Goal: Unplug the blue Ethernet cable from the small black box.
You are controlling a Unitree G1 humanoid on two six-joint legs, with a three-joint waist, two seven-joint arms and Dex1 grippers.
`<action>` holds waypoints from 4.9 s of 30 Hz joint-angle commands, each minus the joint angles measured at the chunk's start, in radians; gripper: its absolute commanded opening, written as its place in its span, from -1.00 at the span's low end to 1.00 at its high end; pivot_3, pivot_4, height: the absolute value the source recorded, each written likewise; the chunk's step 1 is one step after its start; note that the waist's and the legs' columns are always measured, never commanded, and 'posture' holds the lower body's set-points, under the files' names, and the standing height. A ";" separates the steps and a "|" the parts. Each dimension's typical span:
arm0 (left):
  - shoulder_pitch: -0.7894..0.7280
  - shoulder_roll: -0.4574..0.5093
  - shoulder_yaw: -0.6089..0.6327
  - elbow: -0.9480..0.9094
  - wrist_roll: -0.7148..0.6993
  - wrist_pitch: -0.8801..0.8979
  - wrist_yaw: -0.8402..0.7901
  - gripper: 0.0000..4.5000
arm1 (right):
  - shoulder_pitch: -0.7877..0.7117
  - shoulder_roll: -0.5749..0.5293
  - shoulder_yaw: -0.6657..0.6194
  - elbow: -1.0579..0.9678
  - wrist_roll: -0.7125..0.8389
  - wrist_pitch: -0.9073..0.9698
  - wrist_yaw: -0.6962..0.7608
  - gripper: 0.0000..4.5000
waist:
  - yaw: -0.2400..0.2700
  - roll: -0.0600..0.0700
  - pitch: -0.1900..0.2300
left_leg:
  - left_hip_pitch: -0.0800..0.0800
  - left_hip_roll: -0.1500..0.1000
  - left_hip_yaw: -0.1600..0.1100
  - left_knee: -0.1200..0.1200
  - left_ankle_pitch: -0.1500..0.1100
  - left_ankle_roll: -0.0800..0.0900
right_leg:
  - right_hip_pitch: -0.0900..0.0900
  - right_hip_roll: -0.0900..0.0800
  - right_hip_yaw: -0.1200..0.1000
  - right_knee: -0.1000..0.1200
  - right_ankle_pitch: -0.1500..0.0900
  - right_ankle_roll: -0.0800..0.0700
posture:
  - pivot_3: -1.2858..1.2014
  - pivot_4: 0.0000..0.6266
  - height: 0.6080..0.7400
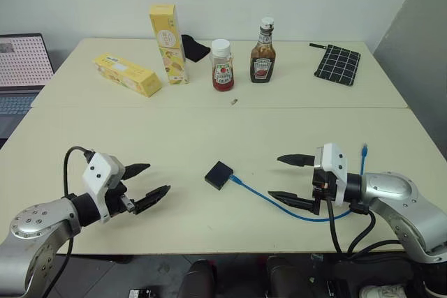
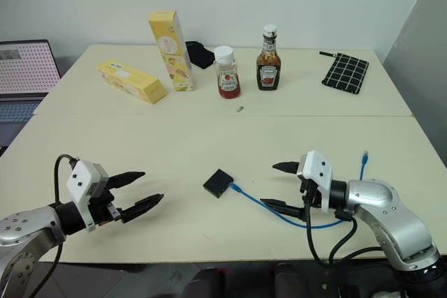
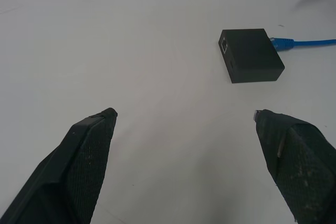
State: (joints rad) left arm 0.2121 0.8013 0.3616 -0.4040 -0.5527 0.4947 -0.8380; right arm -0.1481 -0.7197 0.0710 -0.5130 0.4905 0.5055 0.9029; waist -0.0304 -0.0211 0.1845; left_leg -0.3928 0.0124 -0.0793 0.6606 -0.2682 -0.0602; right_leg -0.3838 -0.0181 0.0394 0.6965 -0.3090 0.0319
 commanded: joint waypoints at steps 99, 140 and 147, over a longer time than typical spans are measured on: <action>-0.354 -0.094 -0.111 0.124 -0.407 0.365 -0.150 0.17 | -0.495 0.250 0.355 0.599 -0.775 -1.164 -0.249 -0.96 | -0.002 0.000 0.000 | -0.001 0.001 0.000 0.001 0.000 0.000 | -0.003 0.000 0.000 0.002 0.000 -0.001 | 0.03 -0.52 1.00; -0.554 -0.147 -0.370 0.356 -0.067 -0.068 -0.450 -0.66 | -0.339 0.153 0.159 0.112 0.179 0.133 -0.073 0.20 | 0.000 0.000 0.000 | -0.003 0.000 -0.001 0.001 0.000 0.000 | -0.002 0.000 -0.001 0.001 -0.001 -0.002 | 0.03 -0.52 1.00; -0.588 -0.142 -0.360 0.373 -0.116 -0.011 -0.518 -0.66 | -0.368 0.206 0.115 0.152 0.239 0.245 -0.088 0.20 | -0.002 0.000 0.000 | -0.004 -0.001 -0.001 0.001 0.000 0.000 | -0.004 0.000 -0.001 0.001 0.000 -0.001 | 0.03 -0.52 1.00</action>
State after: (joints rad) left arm -0.3624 0.6548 -0.0136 -0.0257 -0.6427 0.4750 -1.3340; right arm -0.4966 -0.5265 0.2165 -0.3527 0.6926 0.7302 0.8204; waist -0.0326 -0.0209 0.1847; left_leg -0.3967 0.0115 -0.0804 0.6615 -0.2681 -0.0602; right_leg -0.3875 -0.0174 0.0380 0.6975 -0.3095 0.0306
